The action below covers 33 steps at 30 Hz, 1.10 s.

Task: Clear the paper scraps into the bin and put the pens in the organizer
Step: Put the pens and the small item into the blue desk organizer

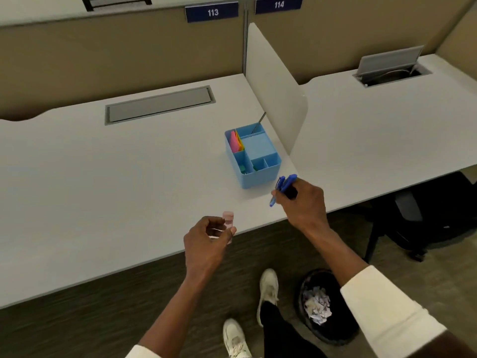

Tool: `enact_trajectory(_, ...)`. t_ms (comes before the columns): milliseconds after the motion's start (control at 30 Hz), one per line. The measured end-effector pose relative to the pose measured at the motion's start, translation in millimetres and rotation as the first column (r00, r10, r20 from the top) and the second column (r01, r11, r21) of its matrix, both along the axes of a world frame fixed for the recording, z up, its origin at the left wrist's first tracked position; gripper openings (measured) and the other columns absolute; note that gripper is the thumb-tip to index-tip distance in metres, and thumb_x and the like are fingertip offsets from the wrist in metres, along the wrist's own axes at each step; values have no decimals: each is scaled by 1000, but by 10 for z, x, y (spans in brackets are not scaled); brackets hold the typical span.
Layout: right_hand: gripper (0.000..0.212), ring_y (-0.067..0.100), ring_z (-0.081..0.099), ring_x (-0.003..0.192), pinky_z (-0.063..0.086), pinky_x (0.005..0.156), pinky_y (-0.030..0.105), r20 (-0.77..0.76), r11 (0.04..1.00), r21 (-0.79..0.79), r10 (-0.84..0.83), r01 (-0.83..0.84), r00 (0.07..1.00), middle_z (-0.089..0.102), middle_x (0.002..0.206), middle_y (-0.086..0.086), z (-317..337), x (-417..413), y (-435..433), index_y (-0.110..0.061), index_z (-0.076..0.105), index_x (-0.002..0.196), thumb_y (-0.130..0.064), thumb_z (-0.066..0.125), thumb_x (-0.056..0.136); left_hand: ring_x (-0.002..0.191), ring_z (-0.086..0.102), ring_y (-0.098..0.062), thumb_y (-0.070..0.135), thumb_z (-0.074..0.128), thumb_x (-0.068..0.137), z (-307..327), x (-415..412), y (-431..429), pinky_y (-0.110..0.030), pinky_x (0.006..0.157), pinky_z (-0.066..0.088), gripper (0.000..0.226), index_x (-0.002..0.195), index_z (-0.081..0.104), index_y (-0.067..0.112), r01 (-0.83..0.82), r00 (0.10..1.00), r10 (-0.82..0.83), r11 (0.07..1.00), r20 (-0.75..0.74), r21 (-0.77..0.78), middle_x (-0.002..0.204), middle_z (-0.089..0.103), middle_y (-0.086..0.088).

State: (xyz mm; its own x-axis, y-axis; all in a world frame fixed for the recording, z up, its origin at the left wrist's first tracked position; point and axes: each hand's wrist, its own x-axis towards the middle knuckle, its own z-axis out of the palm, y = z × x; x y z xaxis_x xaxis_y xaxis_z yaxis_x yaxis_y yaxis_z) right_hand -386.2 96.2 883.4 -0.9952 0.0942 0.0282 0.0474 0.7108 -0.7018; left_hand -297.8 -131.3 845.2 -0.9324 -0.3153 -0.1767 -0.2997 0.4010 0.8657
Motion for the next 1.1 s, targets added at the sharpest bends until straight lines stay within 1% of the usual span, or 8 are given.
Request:
enact_trajectory(133,26,15,74,89,46,76,9,-67,1000,-14,24,-25,997,80,102,4,16,-524,-59,-10,73,104,-32,79,92,88,68,16,38,88,85,-36,-225,44,-6,68,49,26,103,70,37,-40,999,40,999,11,4,89,73,22)
enact_trajectory(200,23,11,72,82,39,68,-4,-89,999,-14,47,-49,995,80,98,5,-6,-746,-70,-8,73,100,-29,79,92,87,67,17,39,88,85,-44,-342,81,-4,65,48,25,101,69,39,-57,998,57,998,22,-4,87,73,24)
enact_trajectory(267,21,4,62,69,38,63,-6,-125,998,-21,61,-65,990,79,92,7,-38,-947,-80,-7,72,96,-25,81,91,89,67,17,39,88,85,-48,-468,122,-2,61,49,25,100,67,40,-67,997,67,998,33,-18,88,73,24)
enact_trajectory(367,23,10,60,73,40,65,4,-161,993,-4,113,-115,980,77,90,7,-75,-1233,-90,-6,70,95,-25,82,90,88,67,17,37,88,85,-49,-654,175,3,64,47,25,94,66,42,-117,992,117,993,49,-19,88,74,22)
enact_trajectory(567,21,29,68,79,57,74,38,-101,962,38,274,-271,956,74,90,13,-306,-1580,-58,-3,68,97,-18,80,91,90,65,21,33,88,86,-57,-939,310,7,63,43,28,91,64,46,-204,977,206,979,64,-27,88,72,24)
enact_trajectory(800,24,26,64,90,48,69,33,2,906,256,348,-337,938,69,98,8,-581,-1719,-67,-13,70,108,-33,74,96,88,65,20,31,87,87,-23,-1126,506,6,65,44,25,94,66,43,-208,976,208,978,67,-13,89,74,22)
enact_trajectory(1000,31,21,59,112,54,78,34,102,805,420,418,-420,903,68,118,4,-712,-1730,-133,-17,63,125,-34,68,100,89,65,19,32,87,87,49,-1318,443,7,66,44,24,104,71,35,-207,978,208,978,15,-24,94,74,22)
enact_trajectory(1100,37,21,58,116,54,87,32,125,798,395,444,-455,887,66,126,5,-756,-1731,-123,-17,60,133,-34,67,101,91,65,18,35,86,88,110,-1413,421,6,65,46,24,107,71,36,-220,975,219,976,-22,-13,94,73,25)
